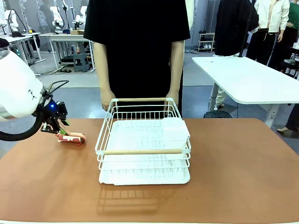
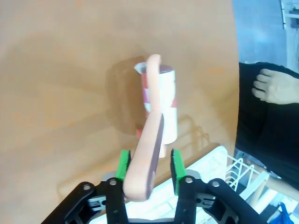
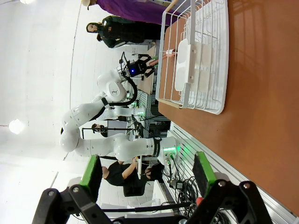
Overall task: Clean the table.
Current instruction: Place the Lint Roller down when the Dish drying rack is positioned in the middle of the table.
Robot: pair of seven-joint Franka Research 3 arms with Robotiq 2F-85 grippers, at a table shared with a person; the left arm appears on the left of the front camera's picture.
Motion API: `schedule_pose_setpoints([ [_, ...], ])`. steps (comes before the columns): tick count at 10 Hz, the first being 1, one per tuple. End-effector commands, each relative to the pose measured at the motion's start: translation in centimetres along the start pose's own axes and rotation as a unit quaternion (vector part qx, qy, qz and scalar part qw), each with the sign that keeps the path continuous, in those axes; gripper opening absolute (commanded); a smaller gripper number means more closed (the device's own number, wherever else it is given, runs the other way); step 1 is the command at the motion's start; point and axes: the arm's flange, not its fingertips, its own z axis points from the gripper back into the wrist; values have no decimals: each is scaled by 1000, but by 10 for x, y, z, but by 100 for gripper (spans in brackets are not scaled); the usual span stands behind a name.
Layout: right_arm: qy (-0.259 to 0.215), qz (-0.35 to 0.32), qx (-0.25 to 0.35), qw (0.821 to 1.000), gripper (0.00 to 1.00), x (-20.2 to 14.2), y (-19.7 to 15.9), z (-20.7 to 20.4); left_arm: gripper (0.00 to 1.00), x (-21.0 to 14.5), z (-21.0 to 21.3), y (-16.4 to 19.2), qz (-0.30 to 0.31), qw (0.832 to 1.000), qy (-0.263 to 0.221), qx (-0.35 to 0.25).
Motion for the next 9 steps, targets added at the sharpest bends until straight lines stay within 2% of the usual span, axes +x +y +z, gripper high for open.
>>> schedule_pose_setpoints([
  [1, 0, 3, 2, 1000, 100, -1, 3, 0, 100, 13, 10, 15, 4, 1000, 18, 12],
  [2, 0, 3, 2, 1000, 100, -1, 3, 0, 100, 11, 21, 20, -3, 1000, 19, 13],
  [3, 0, 3, 2, 1000, 100, -1, 3, 0, 93, 10, 32, 27, -14, 999, 24, 30],
  [5, 0, 3, 2, 1000, 100, -1, 3, 0, 100, 14, 52, 37, -24, 998, 42, 37],
  [7, 0, 3, 2, 1000, 100, -1, 3, 0, 100, 13, 56, 43, -46, 995, 55, 73],
  [8, 0, 3, 2, 1000, 100, -1, 3, 0, 100, 10, 62, 46, -64, 992, 64, 85],
  [9, 0, 3, 2, 1000, 100, -1, 3, 0, 100, 8, 69, 49, -118, 988, 46, 91],
])
